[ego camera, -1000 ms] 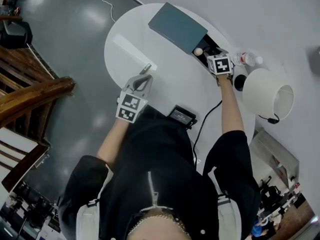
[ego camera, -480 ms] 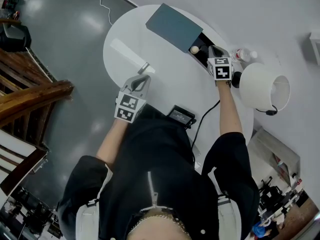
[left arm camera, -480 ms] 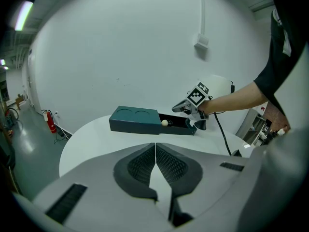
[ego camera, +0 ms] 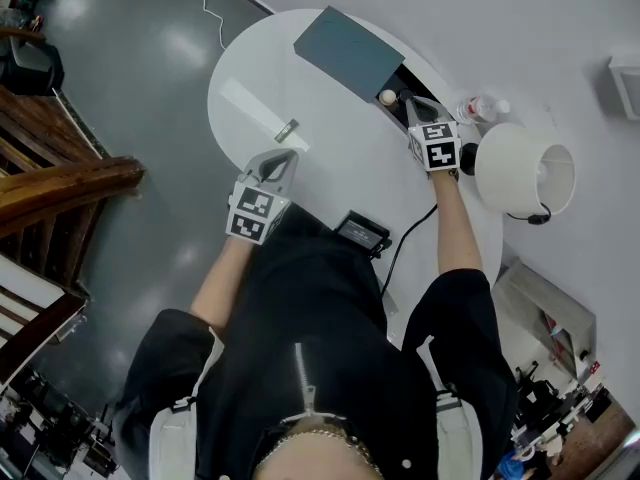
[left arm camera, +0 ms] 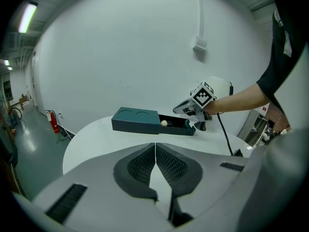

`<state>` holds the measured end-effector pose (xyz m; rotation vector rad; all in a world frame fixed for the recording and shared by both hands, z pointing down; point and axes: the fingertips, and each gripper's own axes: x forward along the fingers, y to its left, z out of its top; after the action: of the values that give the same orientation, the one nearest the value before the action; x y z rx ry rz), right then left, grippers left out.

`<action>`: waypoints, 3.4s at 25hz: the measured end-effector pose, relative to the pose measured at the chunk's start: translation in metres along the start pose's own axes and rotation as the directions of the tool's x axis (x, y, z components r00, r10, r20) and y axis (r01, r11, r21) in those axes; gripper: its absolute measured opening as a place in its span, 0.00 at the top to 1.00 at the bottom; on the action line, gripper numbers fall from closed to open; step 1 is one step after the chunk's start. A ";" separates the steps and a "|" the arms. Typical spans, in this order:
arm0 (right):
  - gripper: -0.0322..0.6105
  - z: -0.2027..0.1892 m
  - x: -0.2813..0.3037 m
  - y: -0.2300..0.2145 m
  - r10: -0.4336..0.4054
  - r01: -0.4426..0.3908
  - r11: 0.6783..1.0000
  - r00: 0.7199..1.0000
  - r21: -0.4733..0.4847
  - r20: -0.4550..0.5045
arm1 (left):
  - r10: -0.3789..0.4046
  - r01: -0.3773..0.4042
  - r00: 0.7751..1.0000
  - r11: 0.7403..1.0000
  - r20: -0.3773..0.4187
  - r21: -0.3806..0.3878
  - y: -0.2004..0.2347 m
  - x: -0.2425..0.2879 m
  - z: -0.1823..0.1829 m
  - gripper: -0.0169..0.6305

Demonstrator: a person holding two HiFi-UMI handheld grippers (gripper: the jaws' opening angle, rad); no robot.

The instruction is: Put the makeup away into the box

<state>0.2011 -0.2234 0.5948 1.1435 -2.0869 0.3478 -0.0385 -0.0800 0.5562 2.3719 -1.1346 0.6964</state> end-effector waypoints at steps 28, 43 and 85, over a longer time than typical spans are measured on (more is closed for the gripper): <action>0.94 0.055 0.039 0.189 0.467 -0.444 0.825 0.884 -0.350 -0.021 | 0.200 -0.194 0.979 0.969 0.026 -0.156 0.029 -0.058 -0.043 0.95; 0.78 0.041 0.068 0.259 0.524 -0.530 0.658 0.832 -0.535 -0.179 | 0.273 -0.264 0.962 0.932 0.005 -0.251 0.051 -0.085 -0.078 0.95; 0.81 -0.023 0.110 0.300 0.407 -0.635 0.339 0.764 -0.695 -0.500 | 0.326 -0.322 0.945 0.894 -0.042 -0.311 0.066 -0.109 -0.107 0.95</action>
<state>-0.0716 -0.1084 0.7188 -0.2106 -1.9338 -0.2547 -0.1776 0.0059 0.5856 1.9432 -1.5431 0.5558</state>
